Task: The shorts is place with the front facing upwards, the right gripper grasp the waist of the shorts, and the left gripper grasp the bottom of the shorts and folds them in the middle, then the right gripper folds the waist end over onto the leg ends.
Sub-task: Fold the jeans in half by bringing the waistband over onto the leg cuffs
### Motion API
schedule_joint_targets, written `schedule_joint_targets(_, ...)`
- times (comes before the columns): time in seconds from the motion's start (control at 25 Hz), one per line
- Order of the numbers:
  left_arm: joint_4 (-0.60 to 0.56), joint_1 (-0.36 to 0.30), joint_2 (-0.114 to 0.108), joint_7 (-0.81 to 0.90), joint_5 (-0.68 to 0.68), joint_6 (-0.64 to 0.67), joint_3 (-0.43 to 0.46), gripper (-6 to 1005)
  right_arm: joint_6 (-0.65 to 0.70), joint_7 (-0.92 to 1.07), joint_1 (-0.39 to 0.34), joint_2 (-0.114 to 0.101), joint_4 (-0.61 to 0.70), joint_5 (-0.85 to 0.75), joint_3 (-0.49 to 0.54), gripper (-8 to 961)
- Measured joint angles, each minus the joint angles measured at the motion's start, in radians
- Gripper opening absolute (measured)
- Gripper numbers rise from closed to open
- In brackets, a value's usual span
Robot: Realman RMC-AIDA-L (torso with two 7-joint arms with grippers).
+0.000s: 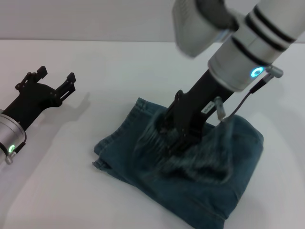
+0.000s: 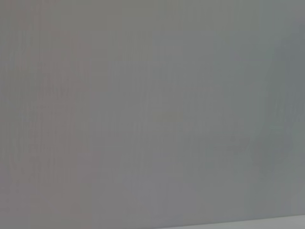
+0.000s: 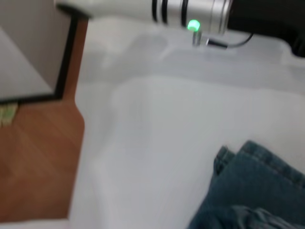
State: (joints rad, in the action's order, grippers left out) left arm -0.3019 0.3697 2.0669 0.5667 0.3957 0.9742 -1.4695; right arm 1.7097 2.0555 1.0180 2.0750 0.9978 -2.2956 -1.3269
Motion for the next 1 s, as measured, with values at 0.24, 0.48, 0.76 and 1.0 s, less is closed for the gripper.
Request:
schedule_joint_targets(0.24,0.002,-0.004,0.001,0.002,0.0,0.0,0.0,844,-0.161,-0.001,-0.026,0.004,0.007,-0.028,-0.164,545)
schedule_joint_targets(0.48,0.003,-0.008,0.001,0.007,0.0,0.0,0.0,844,-0.201,-0.007,-0.047,0.005,0.025,-0.007,-0.222,545)
schedule_joint_targets(0.76,0.008,-0.005,0.001,0.008,0.0,-0.002,0.0,844,-0.148,-0.016,-0.129,0.005,0.166,0.025,-0.223,544)
schedule_joint_targets(1.0,0.013,0.0,0.0,0.008,0.0,-0.002,0.003,844,-0.027,-0.009,-0.175,0.004,0.245,0.056,-0.205,544)
